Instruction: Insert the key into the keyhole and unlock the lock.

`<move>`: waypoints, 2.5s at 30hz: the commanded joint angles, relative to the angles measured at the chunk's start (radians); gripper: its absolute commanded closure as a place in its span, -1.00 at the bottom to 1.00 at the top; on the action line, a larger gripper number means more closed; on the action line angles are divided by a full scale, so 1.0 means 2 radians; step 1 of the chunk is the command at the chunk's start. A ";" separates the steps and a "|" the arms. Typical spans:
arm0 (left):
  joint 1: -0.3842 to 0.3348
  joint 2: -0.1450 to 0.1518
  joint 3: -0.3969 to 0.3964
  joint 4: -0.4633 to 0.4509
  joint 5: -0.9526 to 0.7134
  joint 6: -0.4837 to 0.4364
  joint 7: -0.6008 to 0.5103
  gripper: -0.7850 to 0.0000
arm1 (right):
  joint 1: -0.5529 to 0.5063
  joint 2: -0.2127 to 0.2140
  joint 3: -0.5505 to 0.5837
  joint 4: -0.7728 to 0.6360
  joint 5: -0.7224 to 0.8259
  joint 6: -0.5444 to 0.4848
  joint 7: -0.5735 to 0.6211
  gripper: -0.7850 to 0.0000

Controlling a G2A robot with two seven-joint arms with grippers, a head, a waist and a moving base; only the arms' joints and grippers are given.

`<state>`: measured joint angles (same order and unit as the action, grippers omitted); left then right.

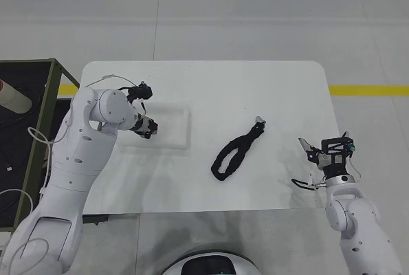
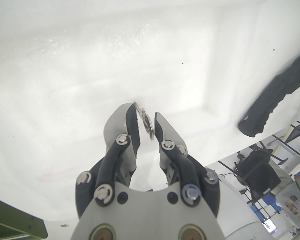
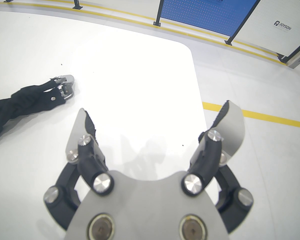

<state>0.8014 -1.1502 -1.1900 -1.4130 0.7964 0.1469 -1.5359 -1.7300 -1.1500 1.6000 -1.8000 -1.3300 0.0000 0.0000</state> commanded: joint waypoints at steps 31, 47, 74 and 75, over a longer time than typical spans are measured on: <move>0.010 0.008 0.005 -0.022 0.030 0.043 0.000 1.00 | 0.000 0.000 0.000 0.000 0.000 0.000 0.000 -1.00; 0.040 0.045 -0.056 -0.091 -0.015 0.069 0.000 1.00 | 0.000 0.000 0.000 0.000 0.000 0.000 0.000 -1.00; -0.069 0.120 0.111 0.061 -0.103 0.092 0.023 1.00 | 0.000 0.000 0.000 0.000 0.000 0.000 0.000 -1.00; -0.076 0.122 0.120 0.061 -0.080 0.089 0.020 1.00 | 0.000 0.000 0.000 0.000 0.000 0.000 0.000 -1.00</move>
<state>0.6647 -0.9109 -0.9682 -1.2928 0.5082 0.3251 -1.4957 -1.7300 -1.1500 1.6000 -1.8000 -1.3300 0.0000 0.0000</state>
